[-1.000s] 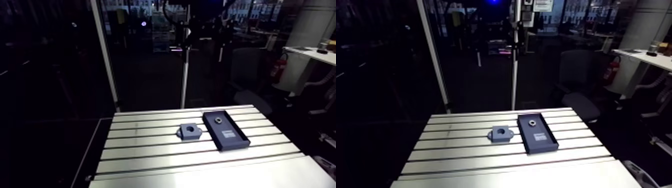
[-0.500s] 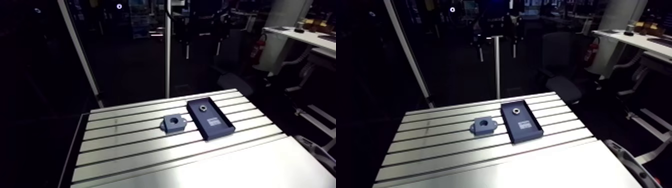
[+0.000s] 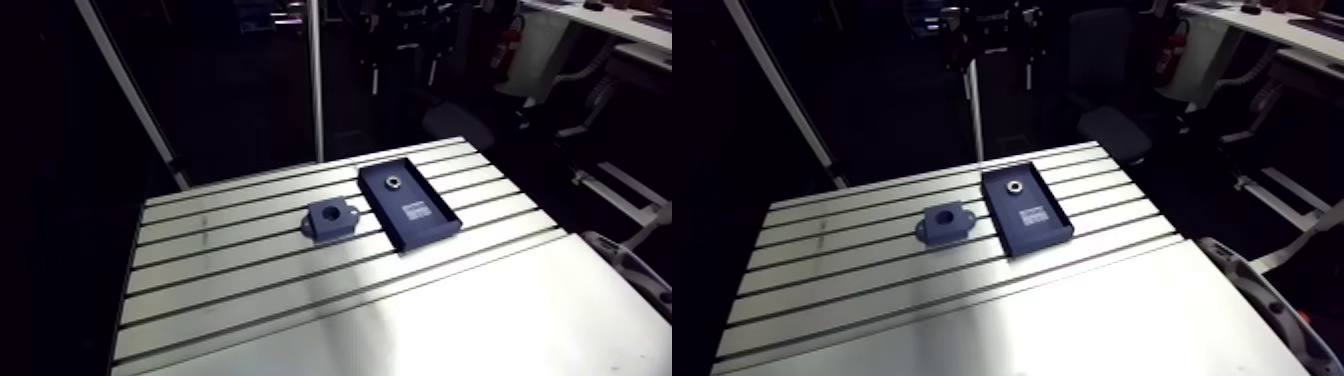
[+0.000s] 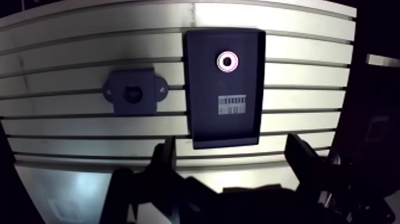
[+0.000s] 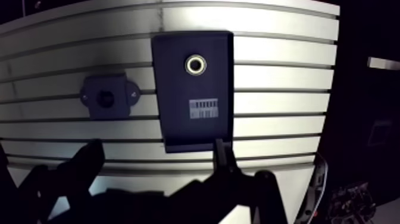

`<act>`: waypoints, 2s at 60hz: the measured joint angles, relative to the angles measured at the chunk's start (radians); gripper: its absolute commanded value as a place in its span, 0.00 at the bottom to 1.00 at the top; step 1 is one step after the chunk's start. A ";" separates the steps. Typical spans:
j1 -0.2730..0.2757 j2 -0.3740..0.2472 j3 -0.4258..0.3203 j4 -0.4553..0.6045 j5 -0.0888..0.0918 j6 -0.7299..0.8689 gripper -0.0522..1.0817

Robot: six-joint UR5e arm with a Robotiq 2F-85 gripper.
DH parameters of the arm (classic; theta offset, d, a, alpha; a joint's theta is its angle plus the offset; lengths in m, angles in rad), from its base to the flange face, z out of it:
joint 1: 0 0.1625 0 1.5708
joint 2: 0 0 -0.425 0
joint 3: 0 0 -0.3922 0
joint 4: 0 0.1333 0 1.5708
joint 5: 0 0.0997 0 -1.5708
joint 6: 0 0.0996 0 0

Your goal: Pick up the bearing and press it into the housing until flush.

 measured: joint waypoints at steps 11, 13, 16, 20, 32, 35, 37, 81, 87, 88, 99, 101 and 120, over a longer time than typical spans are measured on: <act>-0.005 0.063 -0.013 -0.072 0.000 -0.009 0.06; -0.003 0.075 -0.016 -0.086 -0.001 -0.009 0.06; 0.001 0.091 -0.019 -0.103 -0.001 -0.010 0.06; 0.008 0.109 -0.023 -0.121 -0.002 -0.011 0.06; 0.020 0.138 -0.029 -0.144 -0.002 -0.013 0.06; 0.021 0.143 -0.028 -0.147 -0.002 -0.014 0.06; 0.021 0.147 -0.027 -0.148 -0.002 -0.014 0.06; 0.016 0.194 0.011 -0.206 -0.001 -0.028 0.06; 0.012 0.200 0.019 -0.209 -0.001 -0.033 0.06; 0.011 0.200 0.020 -0.210 -0.001 -0.034 0.06; -0.001 0.205 0.029 -0.221 -0.001 -0.038 0.06; -0.002 0.206 0.030 -0.222 -0.001 -0.039 0.06; -0.012 0.217 0.044 -0.229 -0.004 -0.053 0.06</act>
